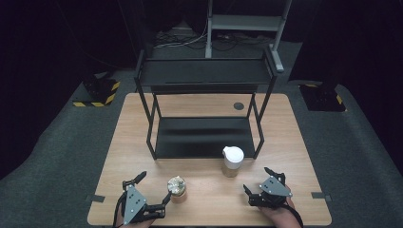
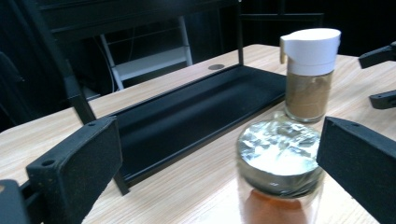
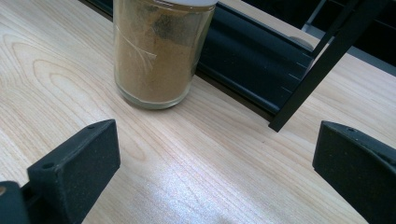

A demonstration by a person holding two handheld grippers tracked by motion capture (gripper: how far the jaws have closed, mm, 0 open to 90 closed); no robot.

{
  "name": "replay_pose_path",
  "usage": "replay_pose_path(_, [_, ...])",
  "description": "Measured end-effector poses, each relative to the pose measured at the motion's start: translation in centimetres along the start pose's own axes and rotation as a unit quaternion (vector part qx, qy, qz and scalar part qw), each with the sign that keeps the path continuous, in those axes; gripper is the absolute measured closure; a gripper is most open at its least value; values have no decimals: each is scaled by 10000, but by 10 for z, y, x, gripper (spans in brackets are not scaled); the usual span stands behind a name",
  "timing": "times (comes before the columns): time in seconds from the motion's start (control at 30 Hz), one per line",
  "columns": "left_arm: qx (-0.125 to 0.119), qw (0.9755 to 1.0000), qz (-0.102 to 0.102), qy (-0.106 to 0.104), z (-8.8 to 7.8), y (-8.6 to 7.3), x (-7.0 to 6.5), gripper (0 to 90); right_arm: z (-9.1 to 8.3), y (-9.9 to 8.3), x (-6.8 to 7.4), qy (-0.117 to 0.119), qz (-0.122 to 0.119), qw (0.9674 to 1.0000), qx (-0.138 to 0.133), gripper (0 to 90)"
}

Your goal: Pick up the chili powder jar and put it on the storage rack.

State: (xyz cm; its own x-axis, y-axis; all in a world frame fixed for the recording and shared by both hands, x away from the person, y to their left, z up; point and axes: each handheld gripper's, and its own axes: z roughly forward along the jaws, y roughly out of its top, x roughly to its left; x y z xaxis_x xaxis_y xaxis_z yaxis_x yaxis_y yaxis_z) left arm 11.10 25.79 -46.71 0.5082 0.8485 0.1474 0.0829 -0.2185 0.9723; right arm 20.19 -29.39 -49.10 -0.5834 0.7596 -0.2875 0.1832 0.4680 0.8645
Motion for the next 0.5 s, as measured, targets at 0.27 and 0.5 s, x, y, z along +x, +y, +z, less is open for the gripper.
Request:
replay_pose_path(0.27, [-45,9996,-64,-275,8,-2,-4,4,0,0,0,-2,-10,10000,1,0])
replay_pose_path(0.5, [-29,9990,-110,-428,17,-5,-9,4,0,0,1,-4,-22,10000,2,0])
